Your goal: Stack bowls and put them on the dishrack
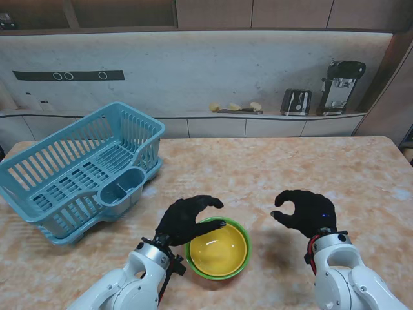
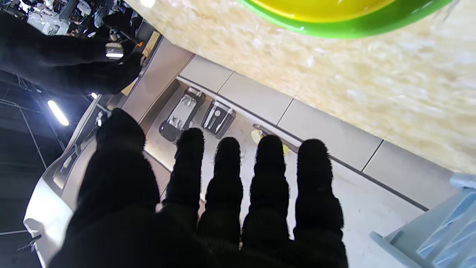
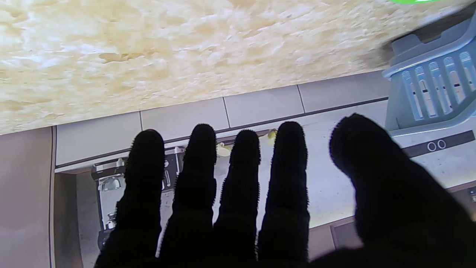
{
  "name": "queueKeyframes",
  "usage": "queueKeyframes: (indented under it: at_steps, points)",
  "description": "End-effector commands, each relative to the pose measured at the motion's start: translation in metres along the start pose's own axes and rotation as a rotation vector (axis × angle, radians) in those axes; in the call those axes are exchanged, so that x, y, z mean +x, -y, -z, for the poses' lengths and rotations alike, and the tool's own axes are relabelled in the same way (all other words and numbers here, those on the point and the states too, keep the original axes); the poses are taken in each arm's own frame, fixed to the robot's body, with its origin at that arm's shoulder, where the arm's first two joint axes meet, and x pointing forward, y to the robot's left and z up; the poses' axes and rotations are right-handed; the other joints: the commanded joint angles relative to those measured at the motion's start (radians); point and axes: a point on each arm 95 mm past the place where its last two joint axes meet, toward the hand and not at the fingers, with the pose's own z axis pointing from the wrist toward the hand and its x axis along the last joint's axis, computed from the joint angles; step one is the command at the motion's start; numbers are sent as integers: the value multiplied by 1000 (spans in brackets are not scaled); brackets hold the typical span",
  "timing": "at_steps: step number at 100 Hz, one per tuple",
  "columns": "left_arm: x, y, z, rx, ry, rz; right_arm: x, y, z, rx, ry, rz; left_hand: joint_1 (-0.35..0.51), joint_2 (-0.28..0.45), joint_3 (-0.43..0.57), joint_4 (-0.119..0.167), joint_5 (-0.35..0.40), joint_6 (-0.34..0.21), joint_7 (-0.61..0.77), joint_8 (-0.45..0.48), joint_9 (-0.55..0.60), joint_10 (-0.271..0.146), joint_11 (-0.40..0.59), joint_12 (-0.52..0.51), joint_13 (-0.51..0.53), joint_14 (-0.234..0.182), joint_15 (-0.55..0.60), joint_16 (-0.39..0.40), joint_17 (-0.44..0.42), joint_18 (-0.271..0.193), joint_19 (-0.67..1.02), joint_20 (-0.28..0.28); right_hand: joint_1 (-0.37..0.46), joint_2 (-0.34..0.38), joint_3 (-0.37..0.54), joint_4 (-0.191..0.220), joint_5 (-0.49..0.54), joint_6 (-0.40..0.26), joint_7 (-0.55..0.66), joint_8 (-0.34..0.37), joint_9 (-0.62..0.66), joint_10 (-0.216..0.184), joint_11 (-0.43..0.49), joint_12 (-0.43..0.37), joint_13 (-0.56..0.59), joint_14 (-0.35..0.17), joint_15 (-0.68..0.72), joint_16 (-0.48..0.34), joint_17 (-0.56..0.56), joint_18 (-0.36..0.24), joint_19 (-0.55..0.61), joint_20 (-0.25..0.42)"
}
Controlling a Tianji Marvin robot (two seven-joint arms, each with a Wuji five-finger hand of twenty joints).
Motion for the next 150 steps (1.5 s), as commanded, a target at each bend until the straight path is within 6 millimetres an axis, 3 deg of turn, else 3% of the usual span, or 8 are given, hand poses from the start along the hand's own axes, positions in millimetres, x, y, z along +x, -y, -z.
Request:
queueKeyframes:
  at_steps: [1,9,21,32,56,95,135,150]
  points:
    - [-7,-6,-3,-38,26,1,0,4,4,19,7,-8,-26,15,19,28,-47,25,-56,-42,-69,25,-37,-40,-58,17,-19,-31,-36,22,-29,-9,1,-9,7,-12,16,-33,15,-15,15,-17,-1,12,9,5,-15,-4,-13,5,2,20]
    - [-10,-8,-4,-75,45,7,0,4,4,19,9,-8,-47,11,18,28,-67,53,-112,-84,-113,53,-61,-73,-123,44,-27,-57,-77,63,-47,-8,1,-9,7,-12,17,-34,18,-17,15,-16,-1,12,9,5,-17,-5,-16,6,0,20]
    - [-15,-13,-6,-129,75,19,0,4,3,18,7,-6,-90,6,18,32,-120,100,-188,-128,-200,86,-97,-103,-224,141,-20,-71,-123,140,-38,9,0,-8,8,-12,16,-34,21,-19,16,-17,-2,13,7,6,-20,-6,-18,8,-1,20]
    - [-20,-17,-8,-176,101,19,1,4,3,21,0,-8,-125,-1,13,33,-169,151,-238,-150,-242,118,-112,-110,-260,165,-17,-74,-138,151,-28,17,-2,-8,8,-12,16,-36,23,-21,16,-16,-2,13,7,8,-21,-6,-21,10,-3,20]
    - [-31,-28,-11,-283,152,22,4,6,1,29,-14,-13,-202,-44,16,38,-216,230,-318,-172,-306,177,-141,-121,-316,184,-19,-85,-172,157,-26,23,-6,-4,10,-13,13,-45,30,-21,13,-17,-4,14,2,10,-25,-7,-26,14,-5,21]
    - [-46,-37,-13,-374,227,6,6,7,-3,39,-20,-30,-314,-47,20,45,-257,290,-388,-158,-324,235,-173,-118,-320,211,2,-79,-171,161,23,49,-11,4,12,-15,11,-52,43,-21,13,-16,-3,17,-2,12,-27,-7,-34,18,-7,24]
    - [-54,-43,-15,-470,274,-15,8,8,-4,44,-32,-35,-296,-94,28,46,-228,298,-382,-118,-233,213,-144,-67,-168,213,90,-26,-38,147,158,106,-15,9,14,-16,11,-58,52,-25,14,-16,0,19,-3,14,-25,-5,-39,20,-5,27]
    - [-54,-43,-14,-499,281,-13,8,8,-4,45,-30,-38,-290,-108,30,46,-204,303,-373,-105,-217,223,-117,-50,-136,211,110,-10,-11,136,185,115,-16,12,14,-16,11,-56,55,-26,13,-15,0,19,-5,13,-26,-5,-39,21,-4,28]
